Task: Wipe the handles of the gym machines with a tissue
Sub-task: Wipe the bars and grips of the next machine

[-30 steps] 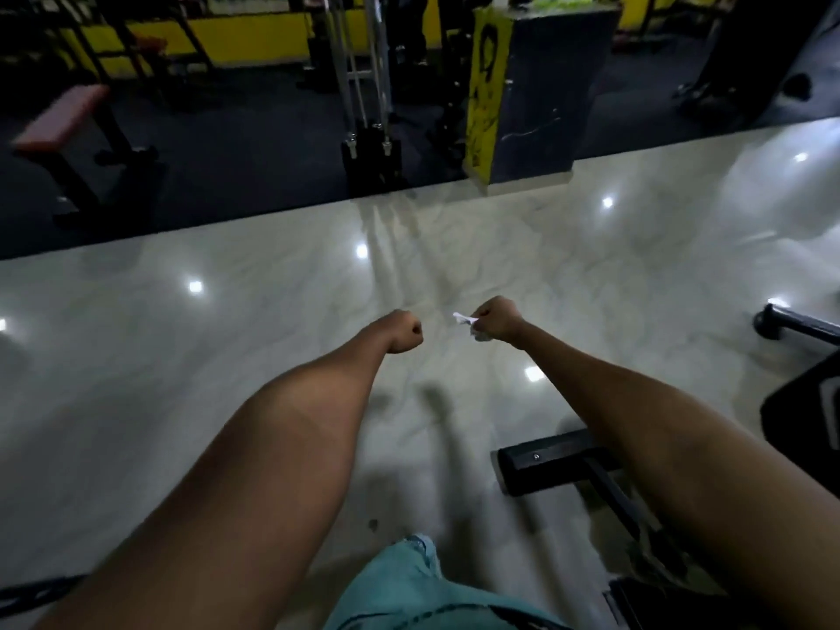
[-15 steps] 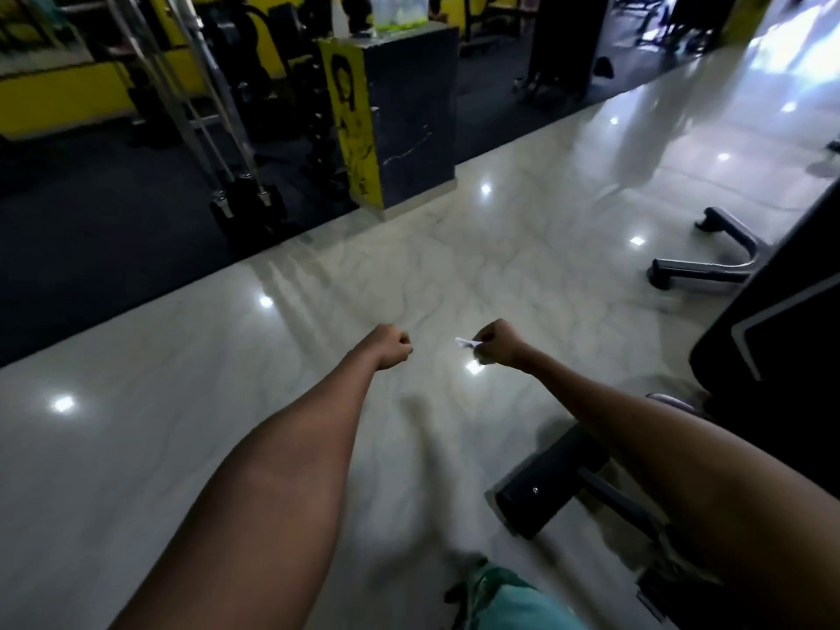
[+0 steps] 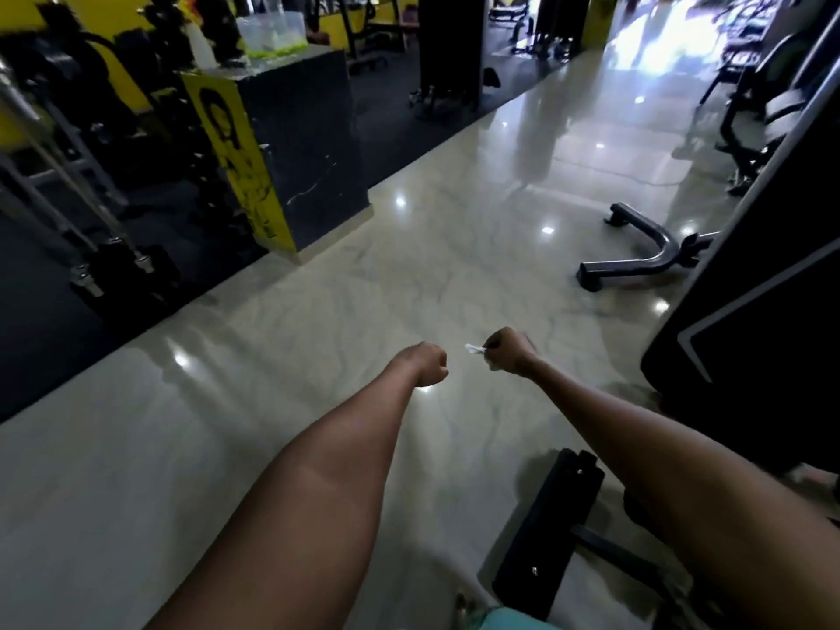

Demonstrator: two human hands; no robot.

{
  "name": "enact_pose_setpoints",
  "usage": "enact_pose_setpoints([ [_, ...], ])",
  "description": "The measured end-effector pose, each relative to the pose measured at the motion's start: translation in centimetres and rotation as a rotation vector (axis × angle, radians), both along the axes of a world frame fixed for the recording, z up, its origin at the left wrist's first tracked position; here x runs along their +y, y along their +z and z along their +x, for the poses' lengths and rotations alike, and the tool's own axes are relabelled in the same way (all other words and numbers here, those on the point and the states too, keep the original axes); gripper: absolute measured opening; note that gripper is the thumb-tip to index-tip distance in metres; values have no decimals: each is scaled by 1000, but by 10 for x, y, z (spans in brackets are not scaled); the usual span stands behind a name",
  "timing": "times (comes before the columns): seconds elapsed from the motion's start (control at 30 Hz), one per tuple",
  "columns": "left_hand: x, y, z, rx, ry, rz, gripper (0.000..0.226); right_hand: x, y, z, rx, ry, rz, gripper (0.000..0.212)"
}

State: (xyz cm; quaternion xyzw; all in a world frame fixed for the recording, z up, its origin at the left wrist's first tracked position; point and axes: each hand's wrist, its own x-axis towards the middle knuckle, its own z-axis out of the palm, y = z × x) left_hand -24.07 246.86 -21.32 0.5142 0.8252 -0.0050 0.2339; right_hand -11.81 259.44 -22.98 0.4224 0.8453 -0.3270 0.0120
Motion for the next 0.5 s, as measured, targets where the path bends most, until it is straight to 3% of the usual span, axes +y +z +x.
enact_pose_setpoints([
  [0.2,82,-16,-29,80,-228,-90,28,49,-8,-17,-59,-95,0,18],
  [0.5,243,-7,-62,121,-639,-68,29,139,1,-8,-87,-473,63,23],
])
